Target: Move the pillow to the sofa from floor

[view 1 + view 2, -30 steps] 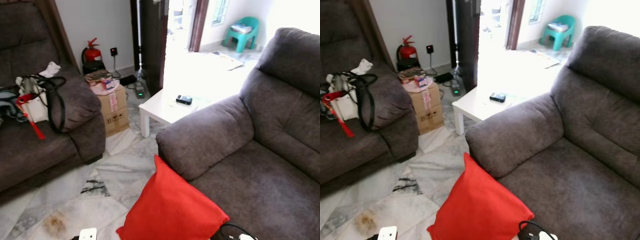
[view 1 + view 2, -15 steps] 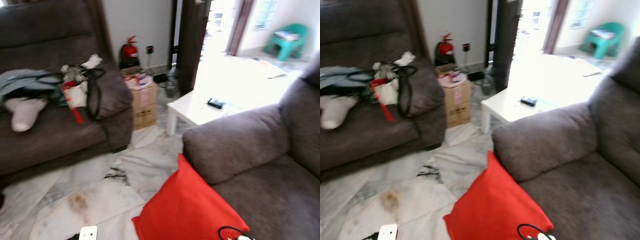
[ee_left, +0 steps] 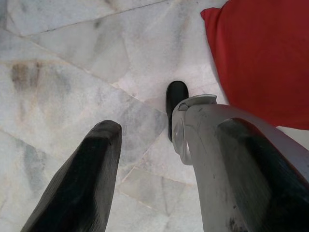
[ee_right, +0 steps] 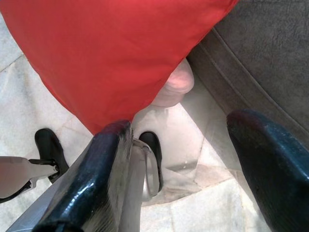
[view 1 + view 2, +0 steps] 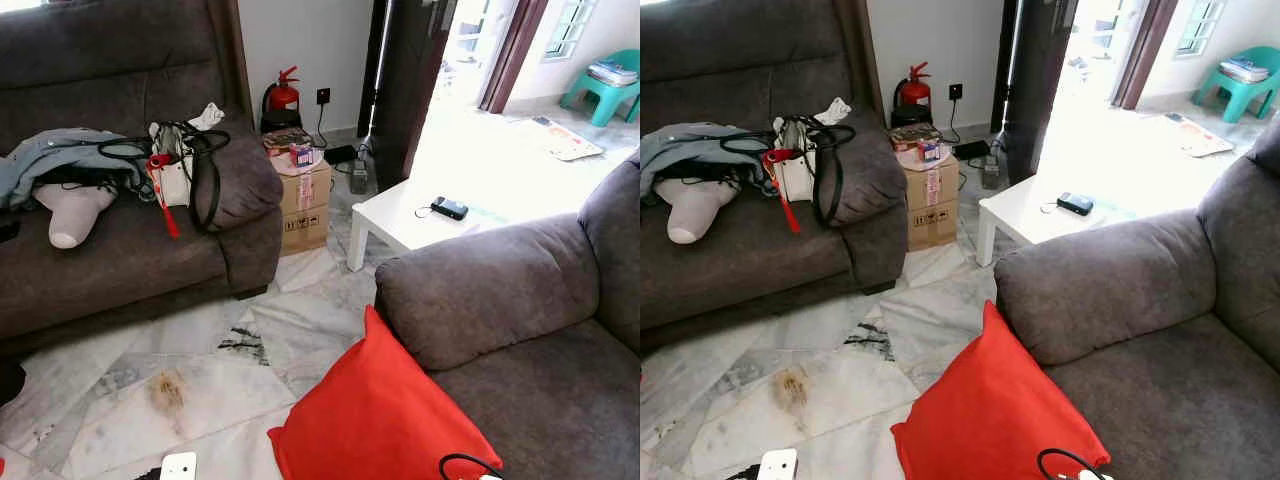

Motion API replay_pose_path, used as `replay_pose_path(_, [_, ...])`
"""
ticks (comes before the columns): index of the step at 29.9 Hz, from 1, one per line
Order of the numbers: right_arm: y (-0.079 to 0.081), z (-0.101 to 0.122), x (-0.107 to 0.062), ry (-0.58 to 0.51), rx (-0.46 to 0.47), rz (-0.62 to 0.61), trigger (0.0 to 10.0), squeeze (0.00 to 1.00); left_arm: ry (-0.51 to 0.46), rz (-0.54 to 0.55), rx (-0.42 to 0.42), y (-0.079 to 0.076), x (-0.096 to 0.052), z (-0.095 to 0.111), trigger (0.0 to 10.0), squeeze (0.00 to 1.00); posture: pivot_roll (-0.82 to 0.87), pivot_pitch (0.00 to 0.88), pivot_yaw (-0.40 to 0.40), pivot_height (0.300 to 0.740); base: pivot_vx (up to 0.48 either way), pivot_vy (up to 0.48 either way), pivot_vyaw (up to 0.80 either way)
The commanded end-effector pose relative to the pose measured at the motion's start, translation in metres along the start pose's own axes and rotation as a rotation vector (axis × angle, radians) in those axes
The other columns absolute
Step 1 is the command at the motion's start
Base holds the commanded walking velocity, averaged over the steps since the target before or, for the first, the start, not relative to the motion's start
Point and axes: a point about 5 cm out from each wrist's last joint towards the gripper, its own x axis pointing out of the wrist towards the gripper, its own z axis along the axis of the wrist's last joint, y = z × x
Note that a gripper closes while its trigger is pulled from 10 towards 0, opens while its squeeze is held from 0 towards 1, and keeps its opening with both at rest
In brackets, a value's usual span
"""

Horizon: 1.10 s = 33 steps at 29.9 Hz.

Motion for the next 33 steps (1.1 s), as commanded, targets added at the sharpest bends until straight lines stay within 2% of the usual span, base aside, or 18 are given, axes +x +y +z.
replay_pose_path(1, [-0.0006,-0.0015,-0.0004,0.004,0.004,-0.004,10.0,0.0,0.0,0.009,0.027,0.0018,0.0,-0.0001,10.0,0.0,-0.06,0.0,-0.038,0.74,0.0,0.0,0.0])
replay_pose_path(20, [-0.0014,-0.0021,-0.0005,0.006,0.005,-0.011,10.0,0.0,0.0,0.014,0.04,0.0019,-0.0001,-0.0002,10.0,0.0,-0.06,0.0,-0.038,0.74,0.0,-0.261,0.0])
replay_pose_path(29, [-0.0015,-0.0023,-0.0006,0.007,0.009,-0.014,10.0,0.0,0.001,0.016,0.026,0.0019,-0.0001,-0.0006,10.0,0.0,-0.06,0.0,-0.039,0.74,0.0,0.0,0.0])
replay_pose_path(33, [-0.0013,-0.0023,-0.0005,0.007,0.01,-0.014,10.0,0.0,-0.003,0.013,0.045,0.002,-0.0001,0.0002,10.0,0.0,-0.06,0.0,-0.039,0.74,0.0,0.0,0.0])
